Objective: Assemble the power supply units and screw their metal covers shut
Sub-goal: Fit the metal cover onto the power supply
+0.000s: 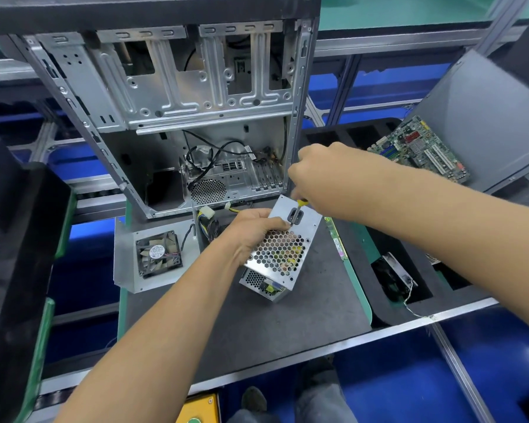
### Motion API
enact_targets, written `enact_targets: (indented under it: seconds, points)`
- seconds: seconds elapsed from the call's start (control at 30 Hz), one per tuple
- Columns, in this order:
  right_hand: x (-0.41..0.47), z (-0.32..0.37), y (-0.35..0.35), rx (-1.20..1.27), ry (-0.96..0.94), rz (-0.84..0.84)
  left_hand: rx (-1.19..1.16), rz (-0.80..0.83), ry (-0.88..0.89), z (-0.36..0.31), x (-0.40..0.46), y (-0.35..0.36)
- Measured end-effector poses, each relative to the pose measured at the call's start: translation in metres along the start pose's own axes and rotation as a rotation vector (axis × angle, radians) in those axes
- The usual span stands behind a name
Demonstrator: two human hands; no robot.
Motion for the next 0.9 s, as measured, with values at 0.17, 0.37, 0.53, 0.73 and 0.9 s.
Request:
enact_targets:
  seconds: [0.17,0.37,0.53,0.73,0.9]
  points:
    - [0.0,-0.008,-0.002,0.122,0.029,0.167,0.012,0.002,-0.001,-0.002,-0.002,0.0]
    - [0.001,0.0,0.003,0.007,0.041,0.034,0.005,-0.003,0.001,-0.002,-0.003,0.0]
    - [-0.009,-0.015,0.002,0.365,-0.064,0.148,0.005,0.005,0.01,-0.002,-0.003,0.001]
    - [-0.003,-0.008,-0.003,0.05,0.086,0.009,0.016,-0.002,0.005,-0.001,-0.003,0.0]
    - [-0.001,-0.008,-0.001,0.198,-0.032,0.088,0.002,0.006,0.008,0.0,0.0,0.0]
Point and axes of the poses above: each hand's wrist, its own x-axis towards the middle knuckle, its own y-axis out of the palm, z = x × y, the point moved 3 cm from there along x, towards the middle knuckle, and after that the axes turned 12 degrees about z, right-handed, at the moved point
